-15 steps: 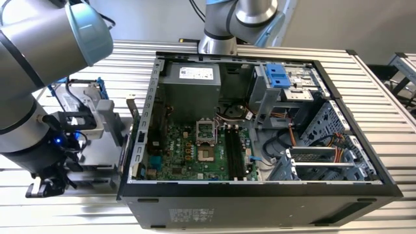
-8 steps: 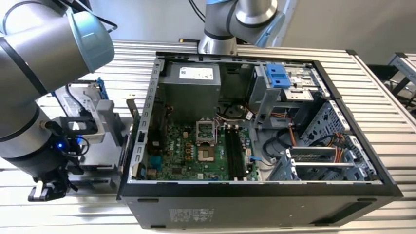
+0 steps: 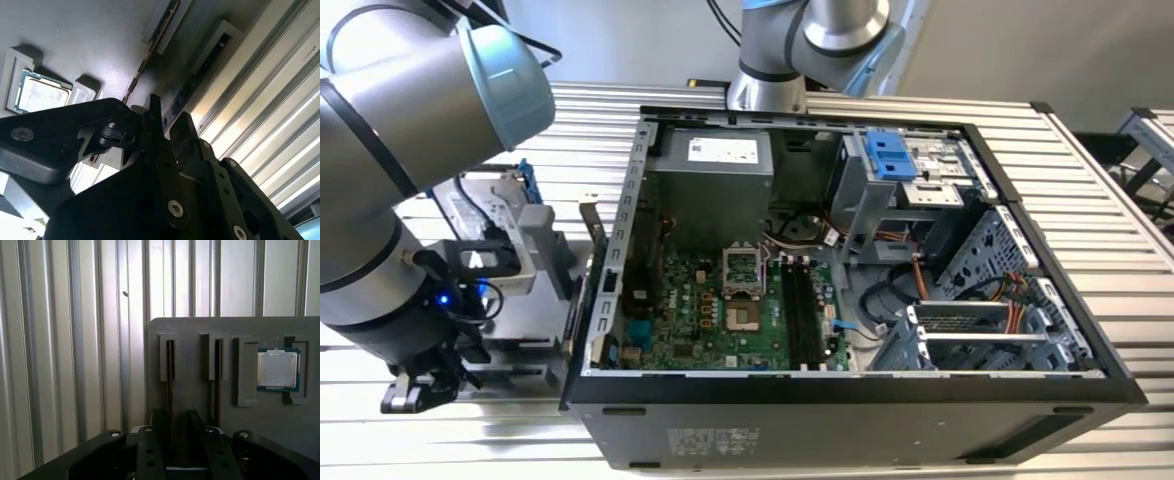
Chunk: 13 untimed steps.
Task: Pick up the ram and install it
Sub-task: 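Pick up the ram and move it above insertion slot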
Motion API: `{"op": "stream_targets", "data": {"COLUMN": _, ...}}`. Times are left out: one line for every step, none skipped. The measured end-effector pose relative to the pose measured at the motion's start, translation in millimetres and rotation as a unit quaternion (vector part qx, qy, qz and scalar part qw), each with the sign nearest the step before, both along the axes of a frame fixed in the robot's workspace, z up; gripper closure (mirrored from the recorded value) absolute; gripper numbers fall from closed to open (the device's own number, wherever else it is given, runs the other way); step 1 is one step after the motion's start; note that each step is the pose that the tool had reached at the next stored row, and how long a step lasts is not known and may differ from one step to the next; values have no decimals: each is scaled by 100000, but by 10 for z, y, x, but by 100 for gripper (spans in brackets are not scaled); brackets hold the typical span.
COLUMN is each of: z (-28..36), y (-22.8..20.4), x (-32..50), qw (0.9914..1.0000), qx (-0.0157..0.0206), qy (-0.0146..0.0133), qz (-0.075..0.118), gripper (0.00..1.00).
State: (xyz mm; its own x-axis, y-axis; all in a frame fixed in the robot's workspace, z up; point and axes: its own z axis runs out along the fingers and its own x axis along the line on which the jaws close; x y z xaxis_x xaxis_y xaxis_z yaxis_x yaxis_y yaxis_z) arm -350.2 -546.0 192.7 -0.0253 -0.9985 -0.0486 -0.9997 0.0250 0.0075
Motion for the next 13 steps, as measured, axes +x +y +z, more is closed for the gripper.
{"op": "stream_targets", "data": {"z": 0, "y": 0, "x": 0, "qw": 100000, "qx": -1, "qy": 27, "qz": -1, "gripper": 0}}
{"op": "stream_targets", "data": {"z": 0, "y": 0, "x": 0, "qw": 100000, "qx": -2, "qy": 35, "qz": -1, "gripper": 0}}
{"op": "stream_targets", "data": {"z": 0, "y": 0, "x": 0, "qw": 100000, "qx": -3, "qy": 44, "qz": 1, "gripper": 0}}
{"op": "stream_targets", "data": {"z": 0, "y": 0, "x": 0, "qw": 100000, "qx": -2, "qy": 53, "qz": 2, "gripper": 0}}
{"op": "stream_targets", "data": {"z": -1, "y": -2, "x": 0, "qw": 100000, "qx": 0, "qy": 50, "qz": -2, "gripper": 0}}
{"op": "stream_targets", "data": {"z": -2, "y": -9, "x": 1, "qw": 100000, "qx": 11, "qy": 45, "qz": 7, "gripper": 0}}
{"op": "stream_targets", "data": {"z": -1, "y": -10, "x": 1, "qw": 100000, "qx": 5, "qy": 49, "qz": 8, "gripper": 0}}
{"op": "stream_targets", "data": {"z": -1, "y": -10, "x": 0, "qw": 100000, "qx": 6, "qy": 49, "qz": 0, "gripper": 0}}
{"op": "stream_targets", "data": {"z": 0, "y": -11, "x": 0, "qw": 100000, "qx": -1, "qy": 54, "qz": -4, "gripper": 0}}
{"op": "stream_targets", "data": {"z": 1, "y": -12, "x": -1, "qw": 100000, "qx": -7, "qy": 61, "qz": -8, "gripper": 0}}
{"op": "stream_targets", "data": {"z": 1, "y": -13, "x": 0, "qw": 100000, "qx": -7, "qy": 61, "qz": -5, "gripper": 0}}
{"op": "stream_targets", "data": {"z": -1, "y": -14, "x": 0, "qw": 100000, "qx": 4, "qy": 50, "qz": 0, "gripper": 0}}
{"op": "stream_targets", "data": {"z": 0, "y": -15, "x": 0, "qw": 100000, "qx": -5, "qy": 58, "qz": -3, "gripper": 100}}
